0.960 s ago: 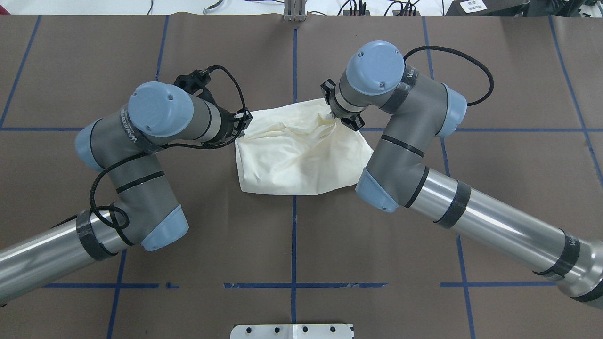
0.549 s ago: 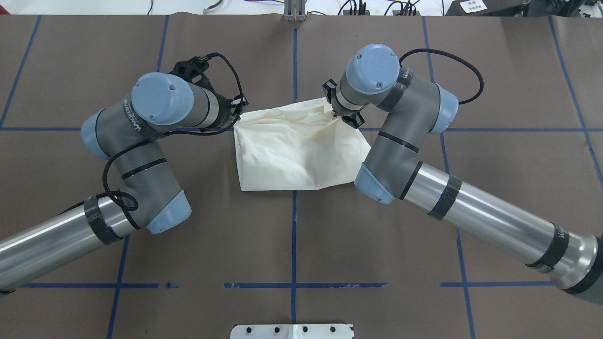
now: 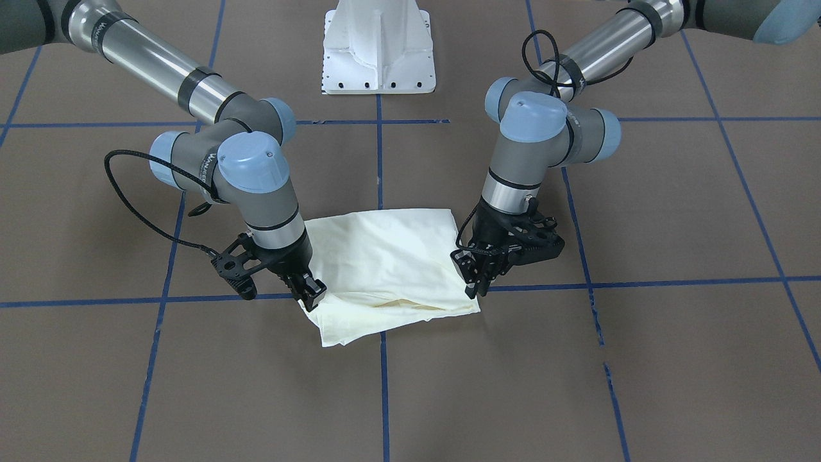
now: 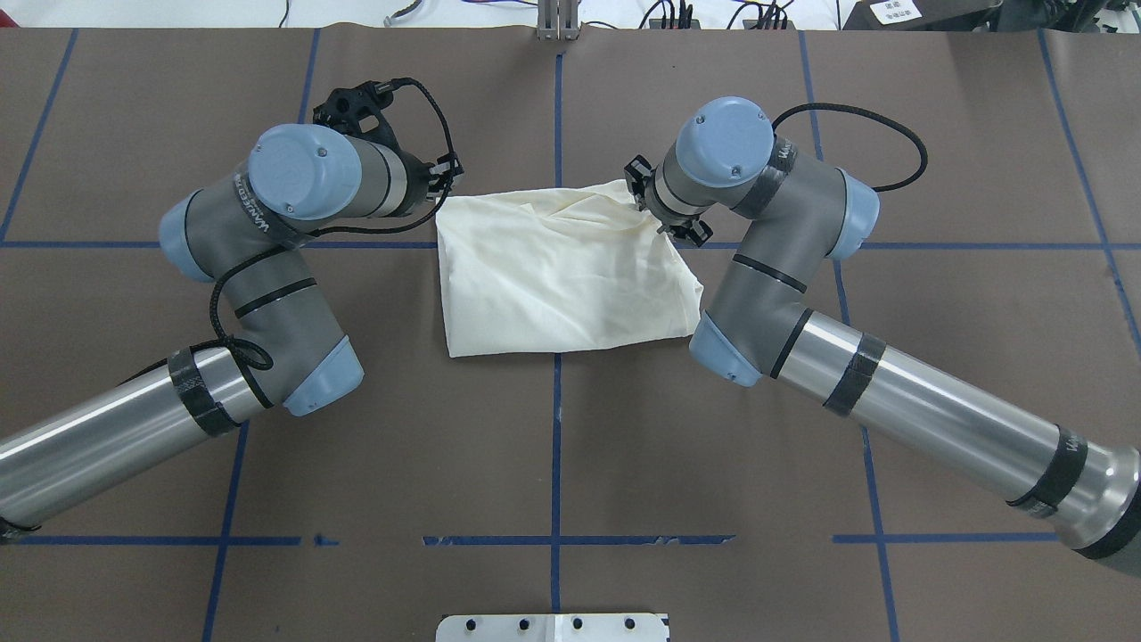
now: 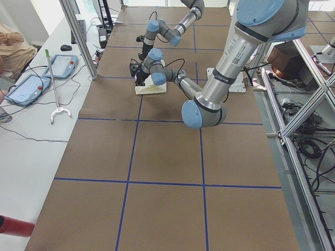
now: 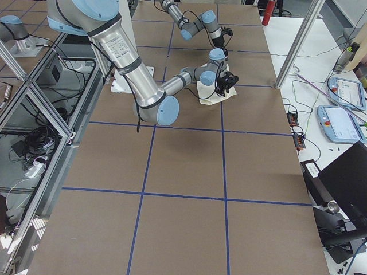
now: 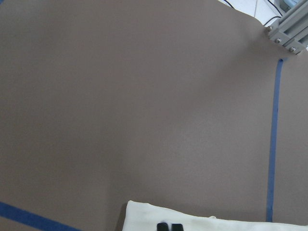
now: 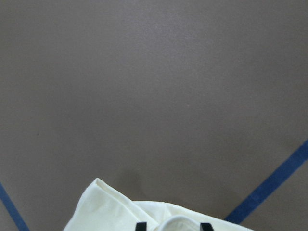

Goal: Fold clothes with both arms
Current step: 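Lower the folded edge onto the far half and open both grippers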

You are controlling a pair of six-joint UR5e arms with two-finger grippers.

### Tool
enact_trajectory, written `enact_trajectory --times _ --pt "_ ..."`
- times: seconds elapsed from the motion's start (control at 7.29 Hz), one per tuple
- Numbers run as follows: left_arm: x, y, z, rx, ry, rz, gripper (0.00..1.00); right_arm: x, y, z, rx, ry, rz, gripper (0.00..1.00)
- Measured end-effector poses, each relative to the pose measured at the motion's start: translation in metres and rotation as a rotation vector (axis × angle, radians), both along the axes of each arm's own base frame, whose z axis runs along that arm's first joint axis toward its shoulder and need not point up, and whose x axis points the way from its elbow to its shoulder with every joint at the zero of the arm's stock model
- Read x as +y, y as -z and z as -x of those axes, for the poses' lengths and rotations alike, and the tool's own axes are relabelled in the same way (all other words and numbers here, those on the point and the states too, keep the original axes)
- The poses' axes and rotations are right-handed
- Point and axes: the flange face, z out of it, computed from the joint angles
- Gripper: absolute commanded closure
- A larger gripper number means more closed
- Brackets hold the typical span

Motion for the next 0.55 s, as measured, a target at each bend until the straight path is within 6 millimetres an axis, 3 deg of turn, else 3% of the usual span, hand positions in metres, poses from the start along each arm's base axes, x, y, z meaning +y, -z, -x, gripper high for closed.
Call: enact_trajectory --times 0.27,0.41,0.55 --pt "-0.004 0.017 0.015 0.043 0.003 -0.036 0.54 -0.002 0.007 -0.005 -0.010 0.008 -0.029 0.00" --pt "0.005 0.026 0.024 0.074 -0.016 -0.041 0.94 0.000 0.014 -0.009 -0.023 0.010 -0.036 0.00" --pt "0.027 0.028 0.032 0.117 -0.053 -0.019 1.00 0.007 0.017 -0.015 -0.044 0.024 -0.036 0.00"
